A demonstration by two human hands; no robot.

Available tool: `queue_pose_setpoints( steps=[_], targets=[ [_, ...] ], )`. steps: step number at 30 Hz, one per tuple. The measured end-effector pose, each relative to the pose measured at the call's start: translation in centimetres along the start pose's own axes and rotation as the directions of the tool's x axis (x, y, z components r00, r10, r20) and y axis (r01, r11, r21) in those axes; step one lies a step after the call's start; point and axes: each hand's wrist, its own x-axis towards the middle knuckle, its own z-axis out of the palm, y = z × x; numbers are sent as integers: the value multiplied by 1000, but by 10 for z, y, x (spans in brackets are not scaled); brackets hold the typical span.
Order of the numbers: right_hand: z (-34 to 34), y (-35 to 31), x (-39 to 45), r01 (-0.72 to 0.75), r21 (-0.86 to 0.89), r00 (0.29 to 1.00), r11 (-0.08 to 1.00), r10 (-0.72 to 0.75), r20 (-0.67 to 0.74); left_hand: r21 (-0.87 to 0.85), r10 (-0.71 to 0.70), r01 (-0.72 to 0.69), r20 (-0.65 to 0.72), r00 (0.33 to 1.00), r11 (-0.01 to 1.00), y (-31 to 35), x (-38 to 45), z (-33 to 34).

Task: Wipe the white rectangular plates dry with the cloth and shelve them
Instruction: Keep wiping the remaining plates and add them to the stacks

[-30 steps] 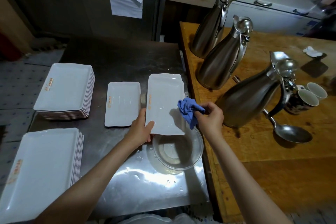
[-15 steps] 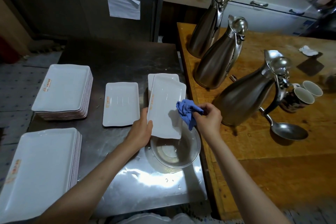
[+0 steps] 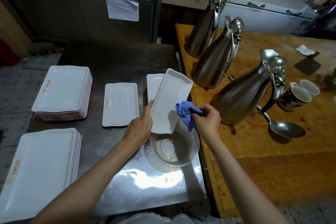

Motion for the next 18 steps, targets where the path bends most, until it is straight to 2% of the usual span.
queue_pose_setpoints(
  steps=[4,8,11,15,18],
  targets=[
    [-1,-1,-2,7,4,1000,1000,-7,4,144,82,-78,-23,996,987,0,-1,-2],
    [-1,-1,-3,-4,-3,1000,1000,4,-1,159,142,-140,-1,990,977,0,-1,-1],
    [-2,-1,-3,-11,-8,1000,1000,11,1,172,114,-111,-12,993,979,5,-2,-2],
    [-4,1,-3,-18,-20,1000,1000,18,-6,-30,32,-33,-15,999,999,12,-3,-3],
    [-5,2,-3,-20,-22,1000,1000,19,-2,-217,-92,81,-37,995,973,10,0,3]
  ],
)
